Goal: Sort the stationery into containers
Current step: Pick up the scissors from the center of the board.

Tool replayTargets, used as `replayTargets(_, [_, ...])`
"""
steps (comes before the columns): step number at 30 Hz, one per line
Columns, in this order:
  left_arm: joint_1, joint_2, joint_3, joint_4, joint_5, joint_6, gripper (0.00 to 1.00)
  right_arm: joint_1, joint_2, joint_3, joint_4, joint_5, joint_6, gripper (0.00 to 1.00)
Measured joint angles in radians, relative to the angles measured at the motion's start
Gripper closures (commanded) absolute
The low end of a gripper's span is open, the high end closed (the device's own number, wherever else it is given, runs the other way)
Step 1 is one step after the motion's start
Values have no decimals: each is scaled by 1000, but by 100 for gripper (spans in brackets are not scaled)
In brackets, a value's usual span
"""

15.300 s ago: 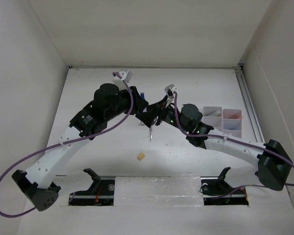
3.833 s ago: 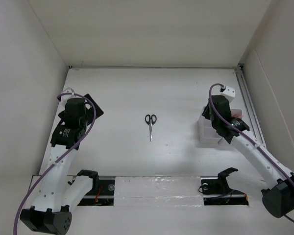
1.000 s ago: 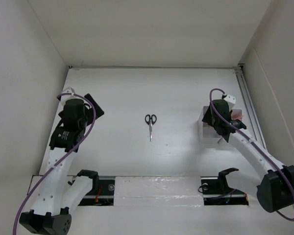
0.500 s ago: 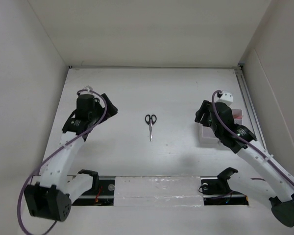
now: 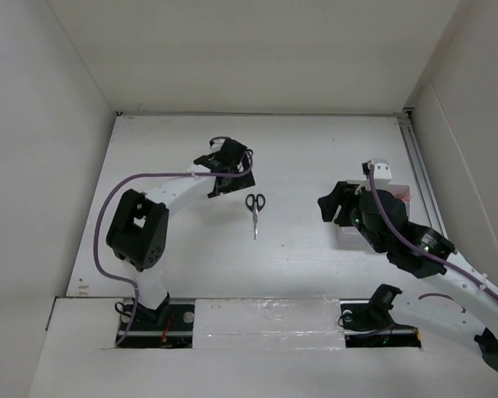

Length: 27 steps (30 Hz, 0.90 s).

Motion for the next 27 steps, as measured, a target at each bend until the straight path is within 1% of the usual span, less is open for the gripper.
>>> replayTargets(1, [-6,31,30,-5,-20,4,0,8,-8,2,-6,0,0,35])
replayTargets(4, [-35,105,87,-15,-53,15,5,17,-22,5,-13,8,0,35])
replayTargets(8, [-56,146,92,-33,-56,33,11,18,-26,19,-23,14,-1,34])
replayTargets(10, [-55,151,92,-39,-54,41,17,18,-25,21,-26,19,-4,34])
replayTargets(22, [-56,153,71,-40,-46,55,18,18,-25,21,-30,26,-16,34])
replayTargets(25, [-56,165,63,-40,-39,58,23,18,-27,21,-31,26,-16,34])
replayTargets(26, [-56,174,63,-39,-38,59,23,18,-29,20,-31,26,-17,34])
replayTargets(27, [-56,182,63,-39,-37,60,27,18,-32,20,-31,26,-17,34])
